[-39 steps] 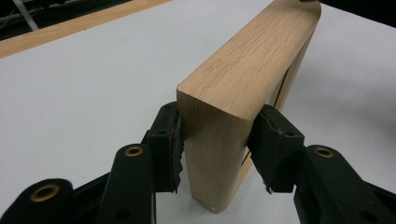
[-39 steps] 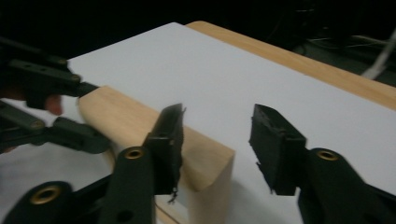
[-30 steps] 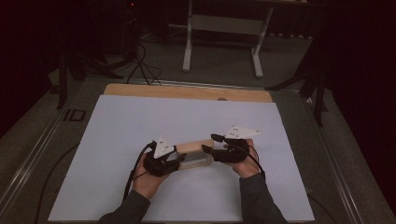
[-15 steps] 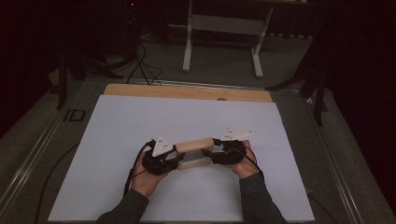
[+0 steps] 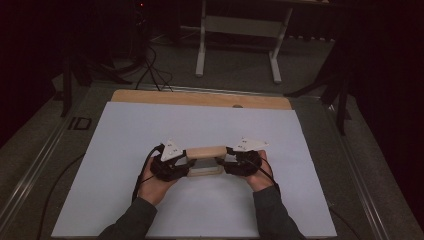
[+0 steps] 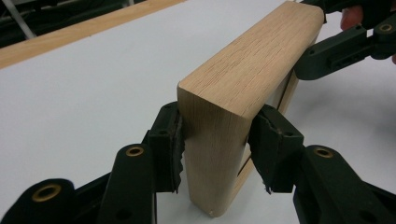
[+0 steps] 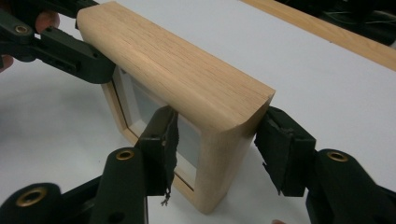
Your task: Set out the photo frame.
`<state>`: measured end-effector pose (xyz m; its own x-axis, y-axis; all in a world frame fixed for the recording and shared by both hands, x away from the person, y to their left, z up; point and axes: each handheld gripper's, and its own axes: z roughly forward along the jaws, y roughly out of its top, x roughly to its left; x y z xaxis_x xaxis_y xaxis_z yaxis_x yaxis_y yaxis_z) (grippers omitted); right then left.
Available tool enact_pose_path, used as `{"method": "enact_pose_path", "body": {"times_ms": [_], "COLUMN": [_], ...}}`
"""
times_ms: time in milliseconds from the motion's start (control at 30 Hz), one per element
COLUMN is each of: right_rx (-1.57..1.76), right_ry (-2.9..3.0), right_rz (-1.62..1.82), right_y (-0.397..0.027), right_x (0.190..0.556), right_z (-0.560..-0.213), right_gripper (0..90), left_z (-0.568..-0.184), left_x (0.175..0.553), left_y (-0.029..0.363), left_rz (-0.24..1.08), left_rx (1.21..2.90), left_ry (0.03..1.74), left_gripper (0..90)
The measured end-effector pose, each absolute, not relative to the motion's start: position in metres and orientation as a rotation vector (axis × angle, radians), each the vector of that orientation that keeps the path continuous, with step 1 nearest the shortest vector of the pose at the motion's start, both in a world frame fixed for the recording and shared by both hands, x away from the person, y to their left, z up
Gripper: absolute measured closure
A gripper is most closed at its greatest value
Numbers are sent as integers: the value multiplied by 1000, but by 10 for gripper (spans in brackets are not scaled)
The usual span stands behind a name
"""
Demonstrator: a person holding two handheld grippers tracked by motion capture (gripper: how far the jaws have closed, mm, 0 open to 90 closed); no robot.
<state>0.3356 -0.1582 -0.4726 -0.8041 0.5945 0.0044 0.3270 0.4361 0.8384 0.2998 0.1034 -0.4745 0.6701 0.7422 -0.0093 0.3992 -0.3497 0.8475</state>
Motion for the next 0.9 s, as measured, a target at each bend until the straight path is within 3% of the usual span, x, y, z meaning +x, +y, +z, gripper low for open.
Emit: {"method": "enact_pose_path", "body": {"times_ms": [900], "right_rx": [886], "right_ry": [2307], "right_rz": [1302], "right_y": [-148], "right_x": [349], "right_z": [-474], "right_gripper": [501], "left_z": [-477], "left_x": [330], "left_y": [109], "left_rz": [463], "left_rx": [1943], "left_ry": [908], "left_gripper": [521]}}
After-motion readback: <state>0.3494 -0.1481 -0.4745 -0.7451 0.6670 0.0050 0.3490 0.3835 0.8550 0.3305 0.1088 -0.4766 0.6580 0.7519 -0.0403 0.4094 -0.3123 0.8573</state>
